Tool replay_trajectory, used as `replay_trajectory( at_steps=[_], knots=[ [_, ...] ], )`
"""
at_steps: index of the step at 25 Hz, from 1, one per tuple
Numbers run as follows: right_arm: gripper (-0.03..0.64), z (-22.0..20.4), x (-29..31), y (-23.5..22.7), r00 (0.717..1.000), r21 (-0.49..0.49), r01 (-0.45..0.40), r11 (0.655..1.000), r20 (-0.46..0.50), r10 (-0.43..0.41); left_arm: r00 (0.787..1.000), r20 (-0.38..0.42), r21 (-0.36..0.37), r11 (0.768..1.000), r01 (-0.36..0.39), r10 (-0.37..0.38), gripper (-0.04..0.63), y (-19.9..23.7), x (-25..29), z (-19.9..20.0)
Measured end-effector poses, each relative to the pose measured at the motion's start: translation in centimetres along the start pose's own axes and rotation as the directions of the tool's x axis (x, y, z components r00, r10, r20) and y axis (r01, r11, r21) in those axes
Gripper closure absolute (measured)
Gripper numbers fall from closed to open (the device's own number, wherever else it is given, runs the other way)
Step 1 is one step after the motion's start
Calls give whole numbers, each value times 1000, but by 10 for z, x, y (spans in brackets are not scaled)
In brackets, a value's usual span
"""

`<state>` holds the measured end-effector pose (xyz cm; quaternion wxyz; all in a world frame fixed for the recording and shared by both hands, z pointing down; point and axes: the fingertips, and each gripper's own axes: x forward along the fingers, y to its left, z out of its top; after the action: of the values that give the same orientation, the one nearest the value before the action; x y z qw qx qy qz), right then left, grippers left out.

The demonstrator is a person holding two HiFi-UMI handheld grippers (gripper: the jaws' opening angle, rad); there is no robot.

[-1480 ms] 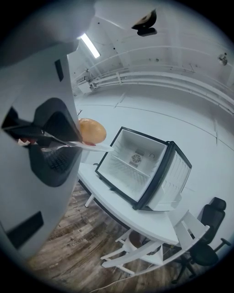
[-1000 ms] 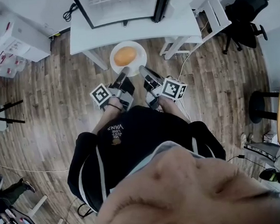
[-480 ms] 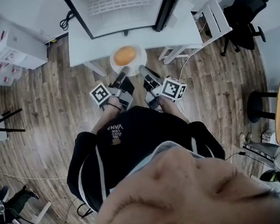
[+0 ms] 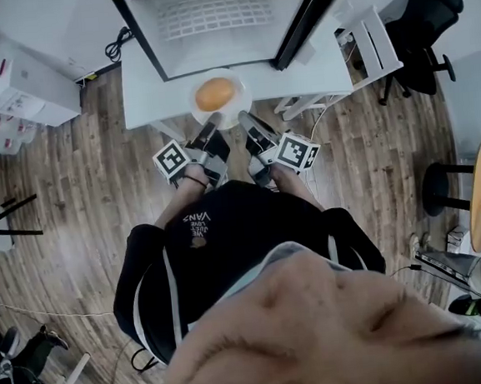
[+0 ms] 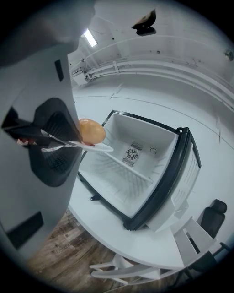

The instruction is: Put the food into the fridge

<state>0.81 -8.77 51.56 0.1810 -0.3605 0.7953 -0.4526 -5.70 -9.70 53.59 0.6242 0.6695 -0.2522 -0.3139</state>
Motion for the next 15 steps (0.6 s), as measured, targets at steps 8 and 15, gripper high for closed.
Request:
replay_trajectory(
  at_steps=[8, 15],
  knots=[
    [577, 19, 30, -5, 999, -6, 11, 1000, 36, -10, 999, -40, -2, 1000, 6, -6, 565, 1, 24, 30],
    [577, 27, 45, -13, 998, -2, 29, 1000, 59, -28, 998, -67, -1, 1000, 10, -10, 565, 4, 38, 45]
  ],
)
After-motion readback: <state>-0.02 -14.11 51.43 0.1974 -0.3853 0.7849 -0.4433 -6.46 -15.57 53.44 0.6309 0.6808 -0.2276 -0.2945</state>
